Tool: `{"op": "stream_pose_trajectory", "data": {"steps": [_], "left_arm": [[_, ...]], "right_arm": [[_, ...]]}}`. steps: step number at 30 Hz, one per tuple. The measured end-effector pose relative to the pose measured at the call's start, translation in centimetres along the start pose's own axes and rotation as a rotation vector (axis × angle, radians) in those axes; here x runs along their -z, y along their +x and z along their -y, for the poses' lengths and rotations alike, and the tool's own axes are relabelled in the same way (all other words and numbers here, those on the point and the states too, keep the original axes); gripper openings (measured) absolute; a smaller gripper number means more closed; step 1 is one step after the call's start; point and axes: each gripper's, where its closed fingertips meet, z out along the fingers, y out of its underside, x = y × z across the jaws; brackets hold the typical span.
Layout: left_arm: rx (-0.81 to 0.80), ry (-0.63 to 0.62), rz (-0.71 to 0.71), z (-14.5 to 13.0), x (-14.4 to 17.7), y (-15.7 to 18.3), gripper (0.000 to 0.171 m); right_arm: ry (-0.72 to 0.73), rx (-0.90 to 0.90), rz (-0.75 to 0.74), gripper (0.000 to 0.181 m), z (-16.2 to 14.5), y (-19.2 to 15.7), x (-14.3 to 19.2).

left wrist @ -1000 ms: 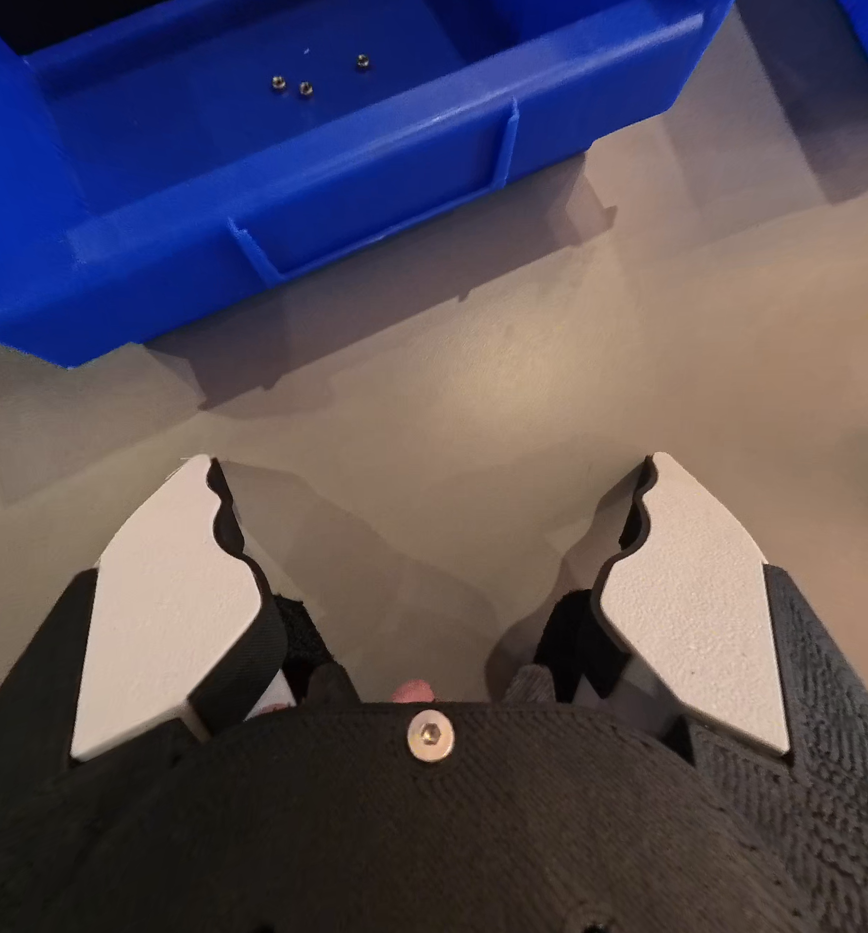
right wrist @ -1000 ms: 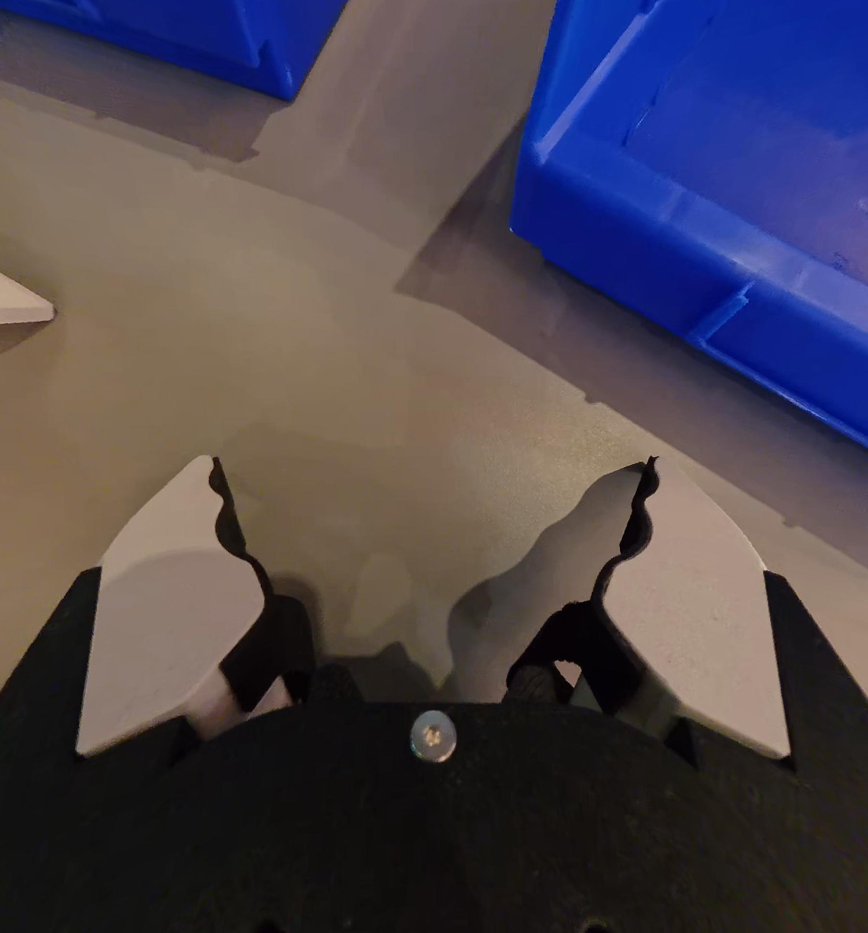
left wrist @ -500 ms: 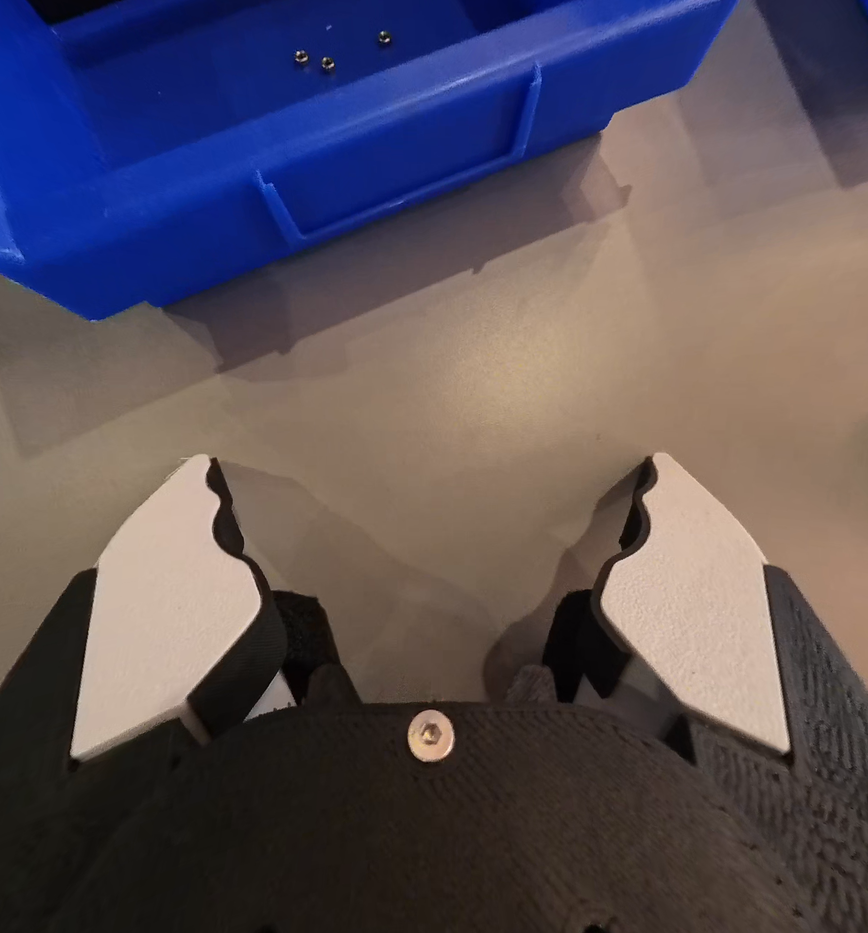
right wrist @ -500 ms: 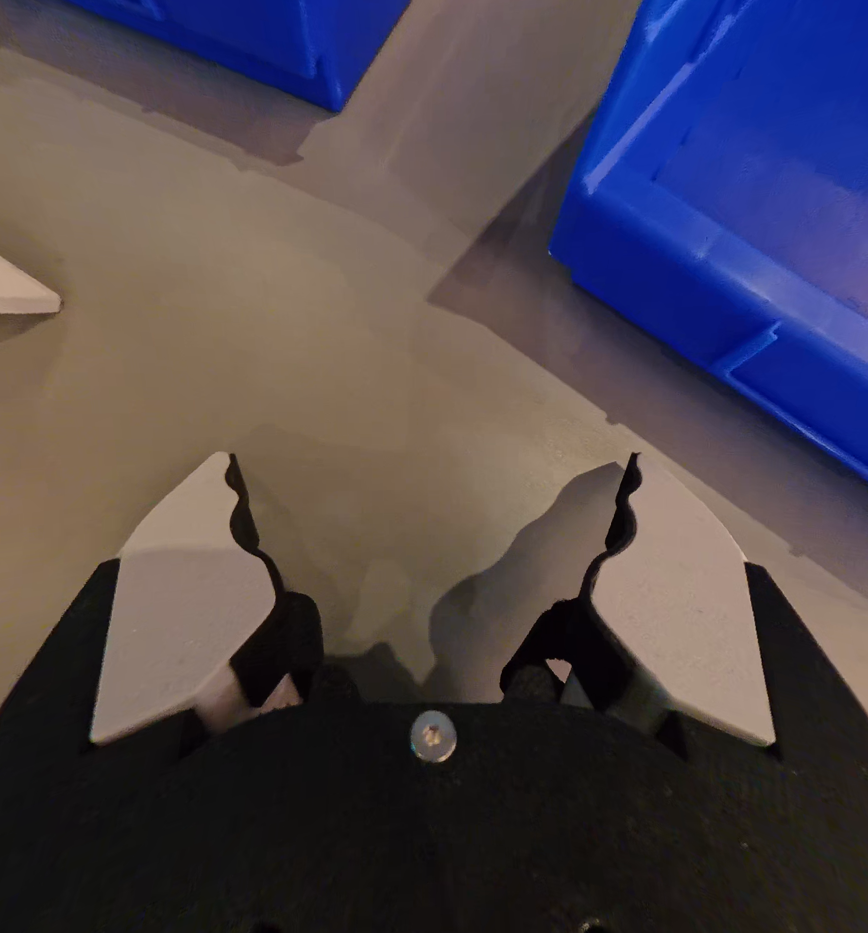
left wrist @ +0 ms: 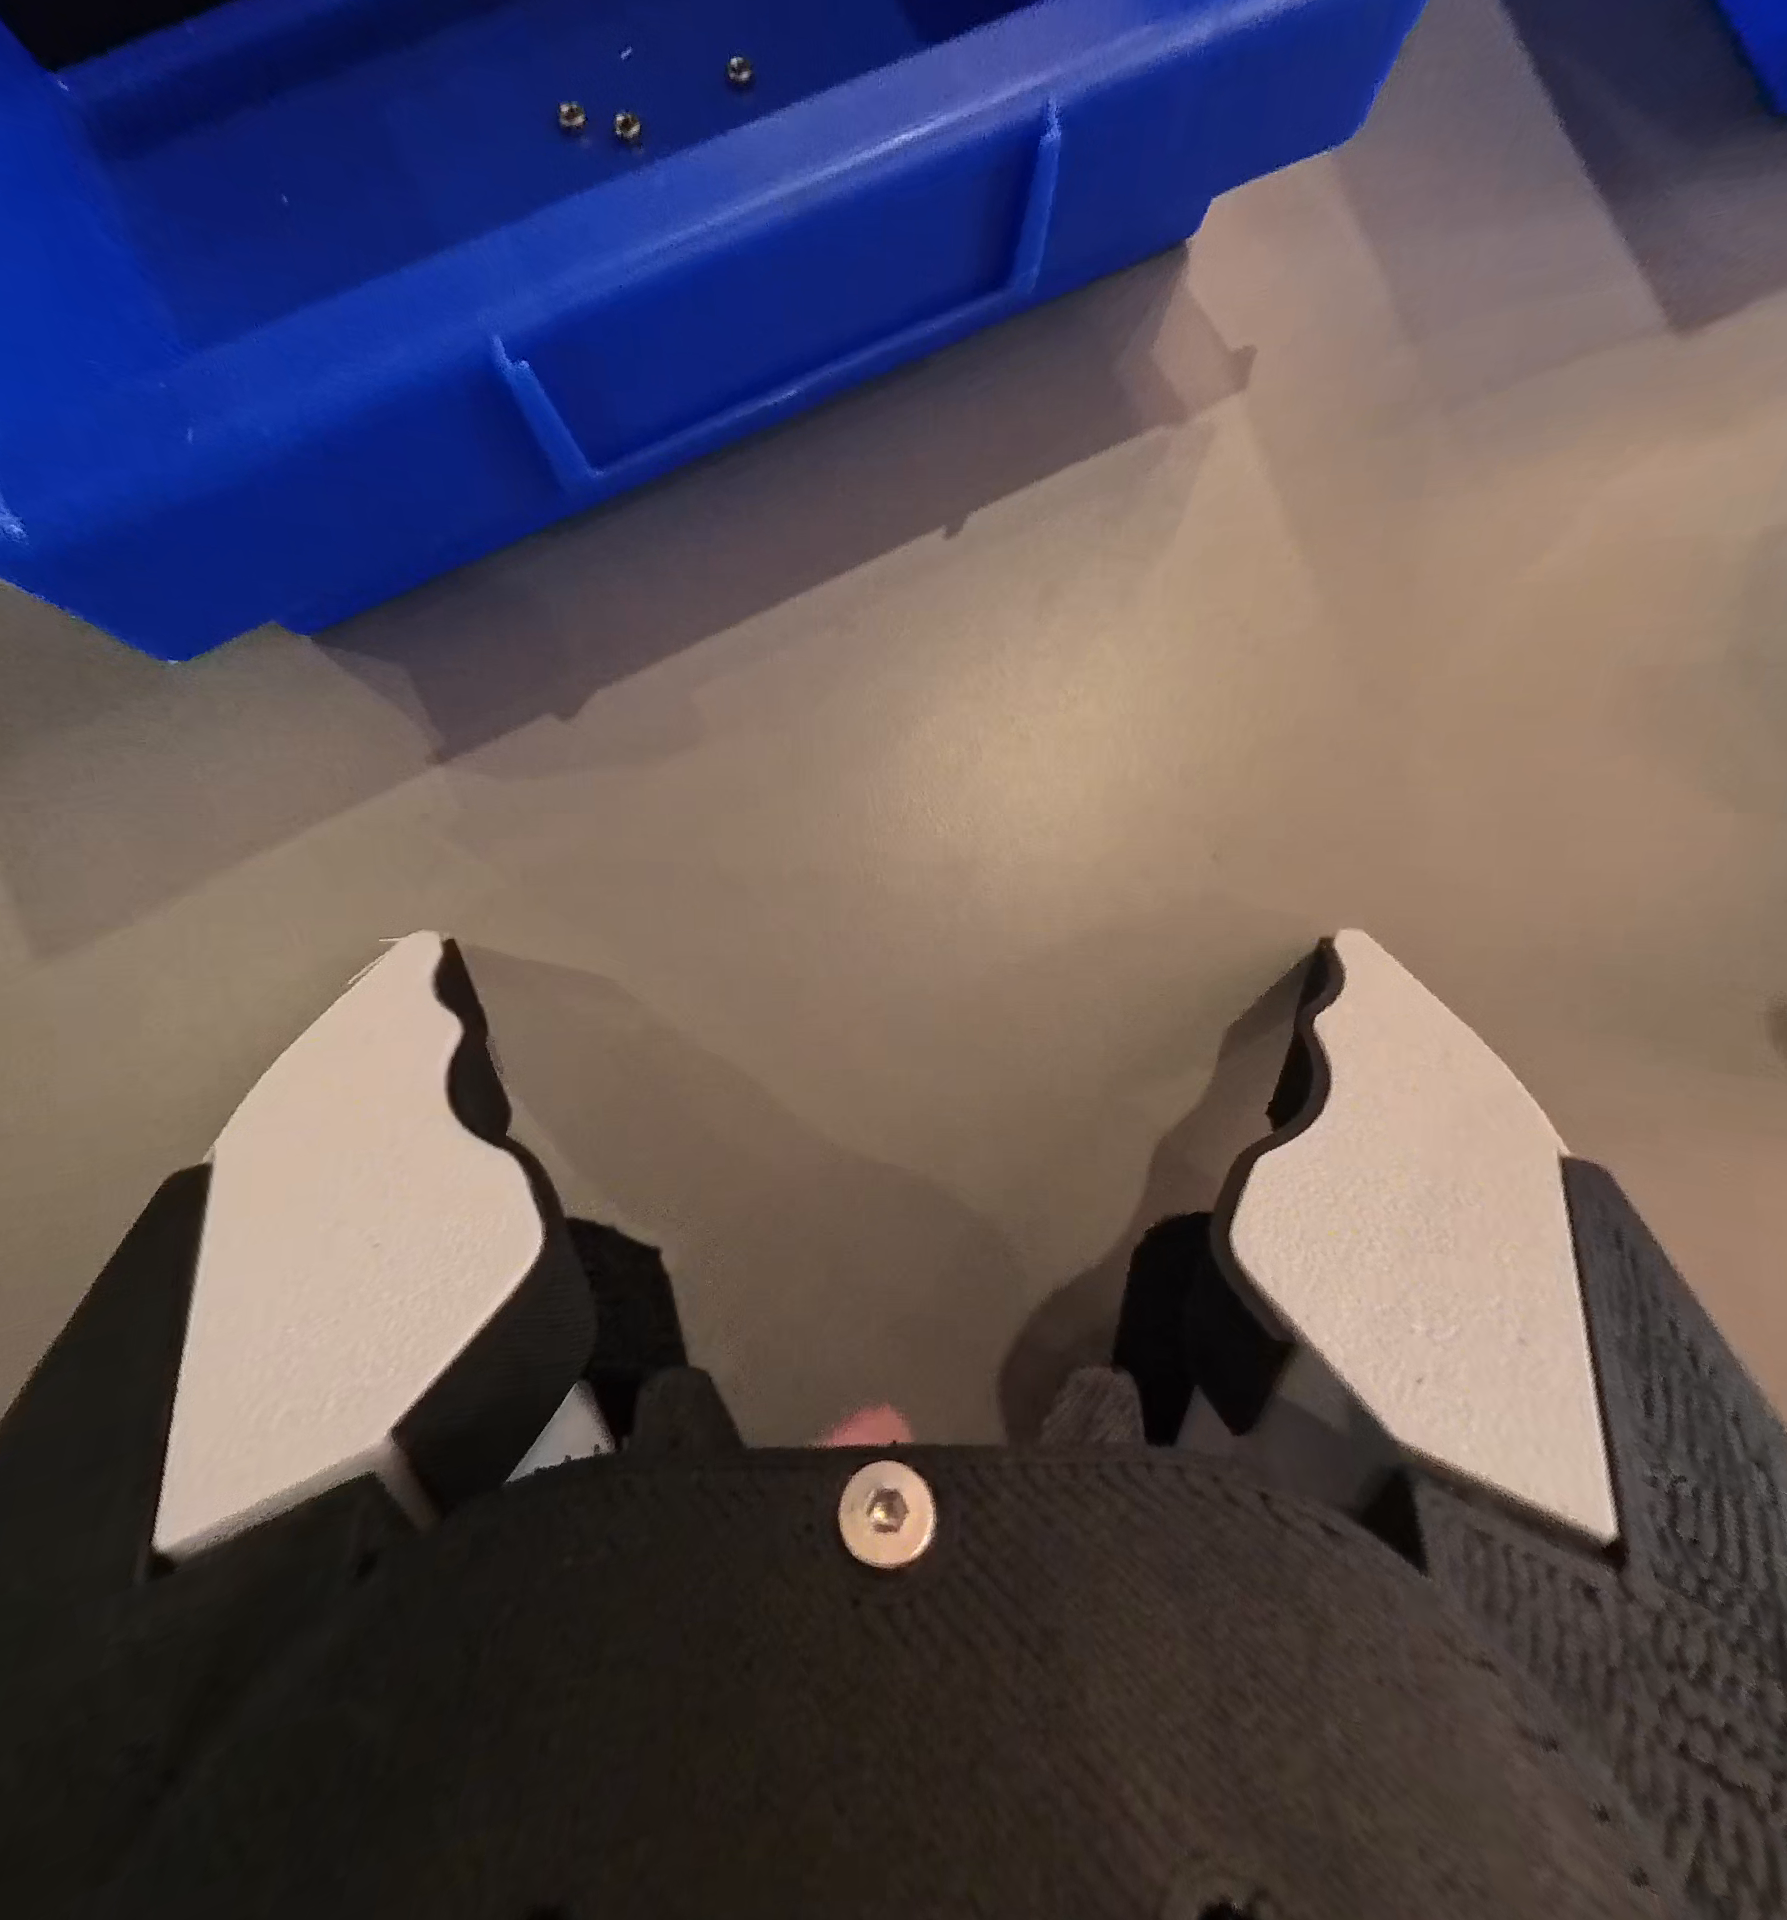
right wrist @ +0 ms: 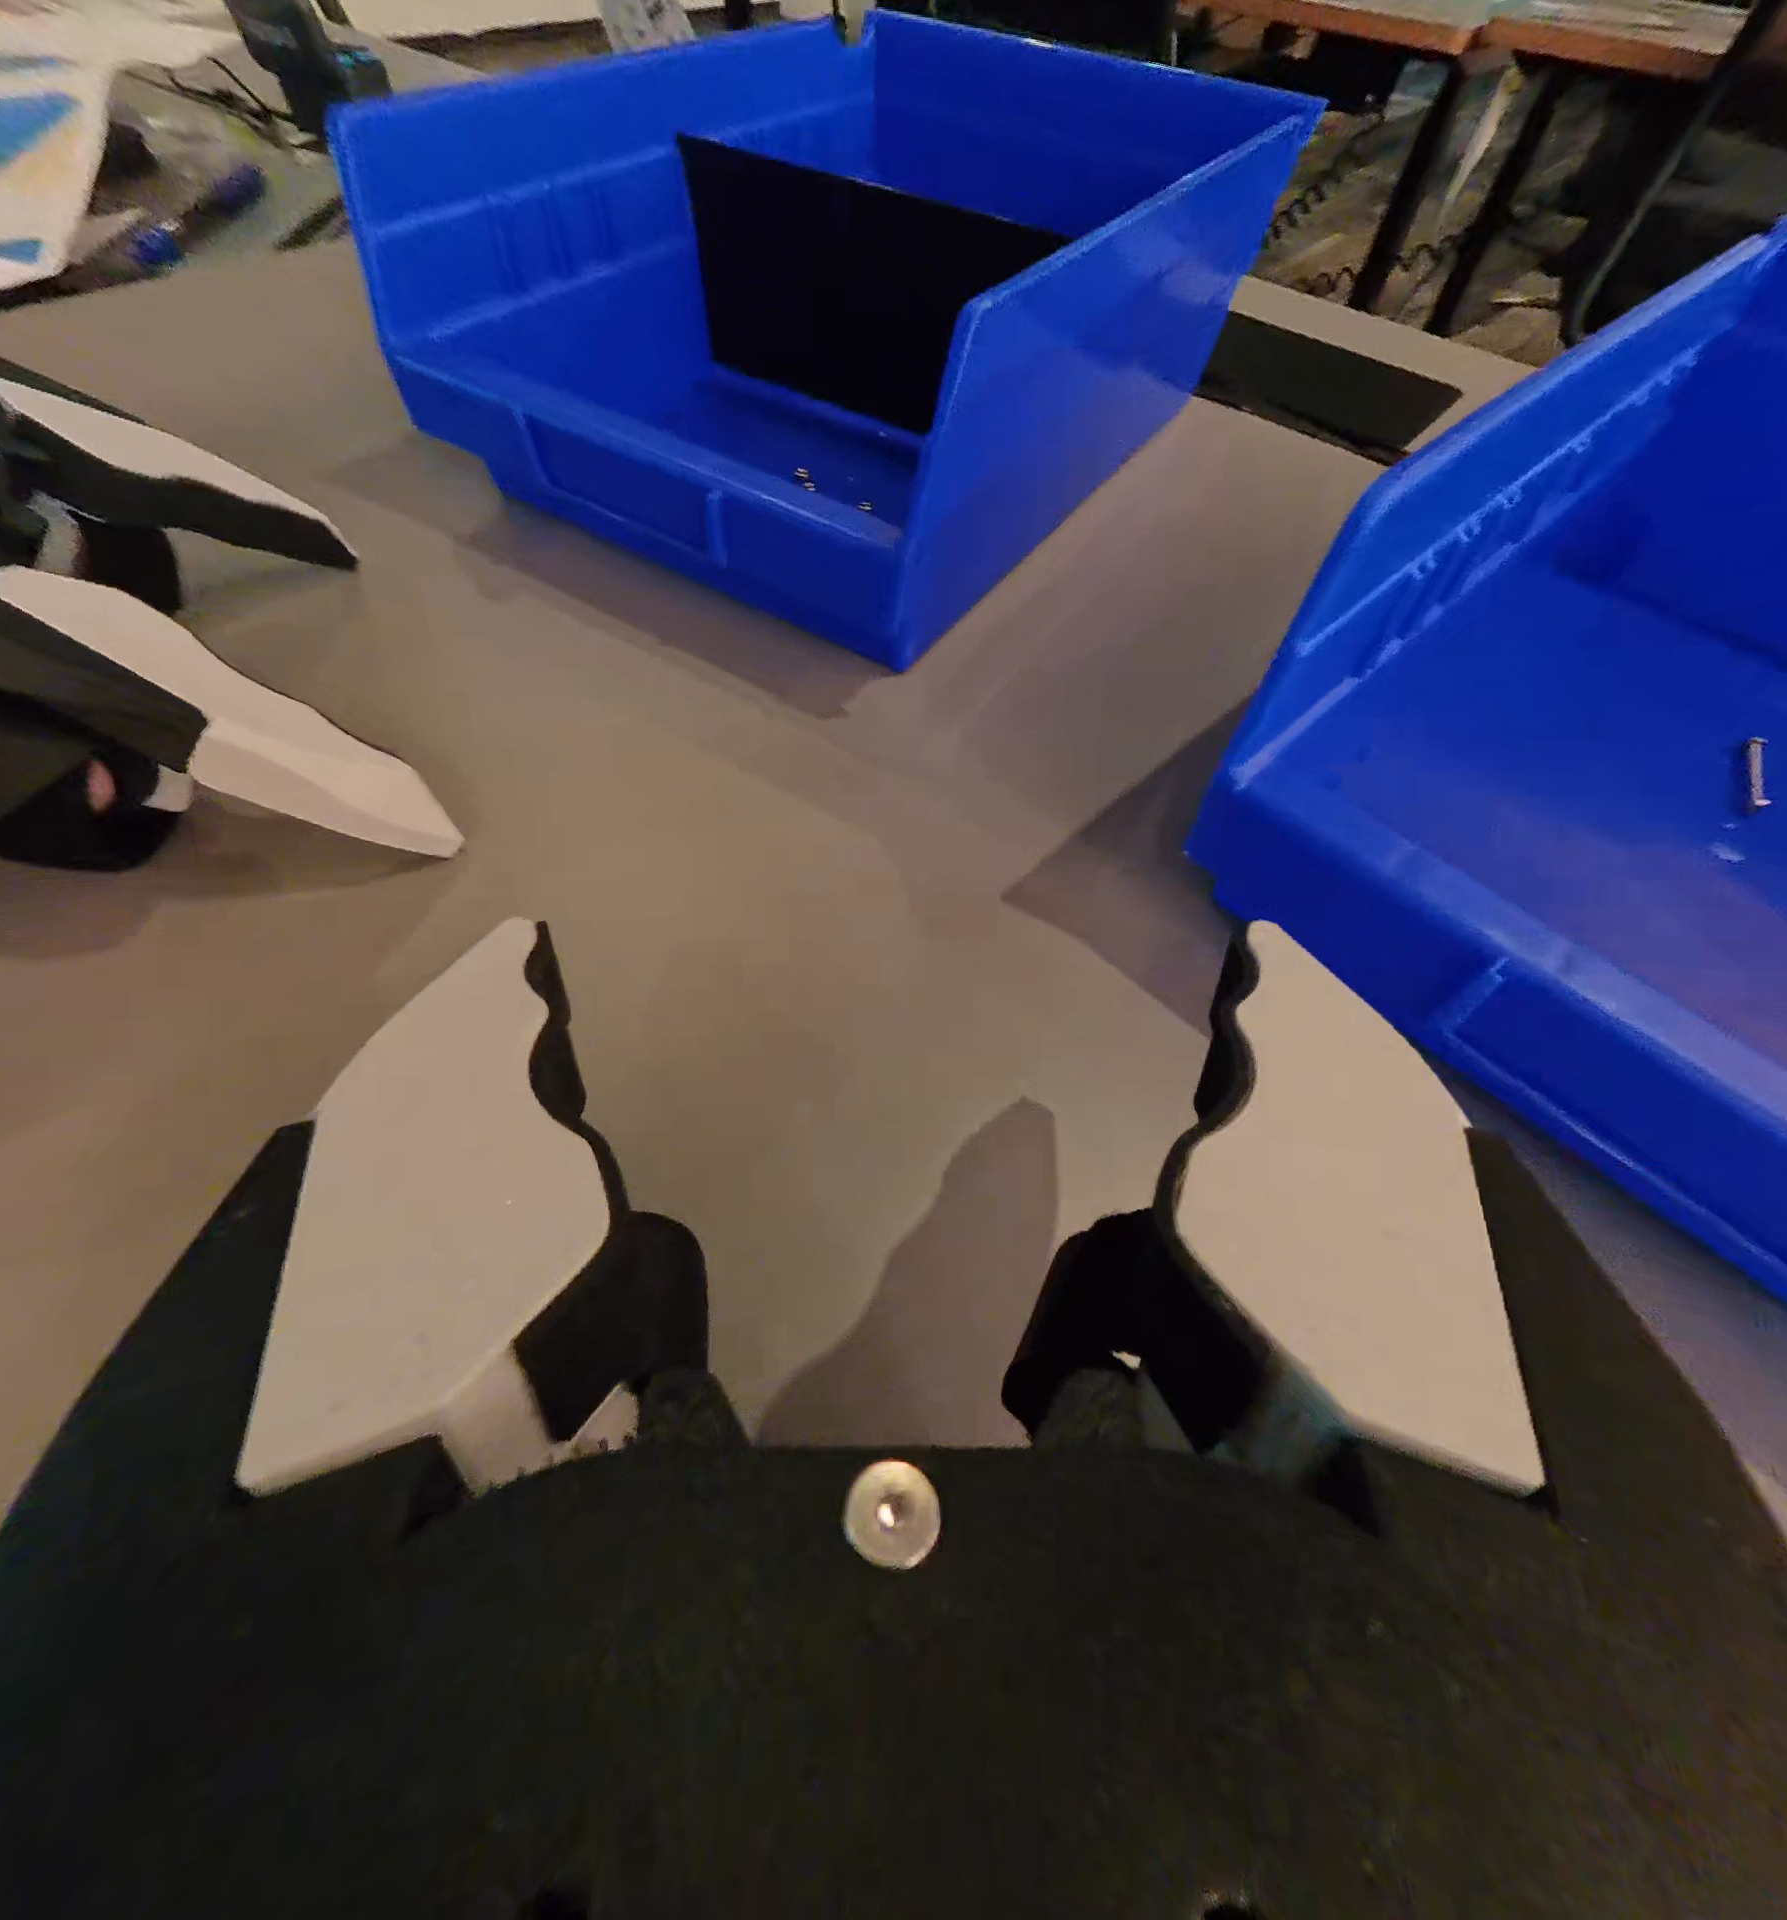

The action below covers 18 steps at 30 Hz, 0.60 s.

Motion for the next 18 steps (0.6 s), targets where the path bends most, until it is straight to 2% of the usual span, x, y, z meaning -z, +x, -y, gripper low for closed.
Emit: {"op": "stream_pose_trajectory", "data": {"steps": [3, 6, 15, 18], "left_arm": [[0.017, 0.021, -0.036, 0.2, 0.2, 0.1, 0.143], [0.001, 0.011, -0.037, 0.0, 0.2, 0.2, 0.146], [-0.042, -0.014, -0.039, 0.4, -0.5, 0.4, 0.146], [-0.045, -0.02, -0.045, 0.4, -0.6, 0.2, 0.146]], "right_arm": [[0.025, 0.0, 0.038, 0.127, 0.4, -0.7, -0.1], [0.053, -0.009, 0.087, 0.126, 0.9, -1.3, -0.1], [0.095, -0.069, 0.164, 0.104, 1.4, -1.8, 0.3], [0.117, -0.1, 0.19, 0.104, 1.7, -1.9, 0.7]]}}
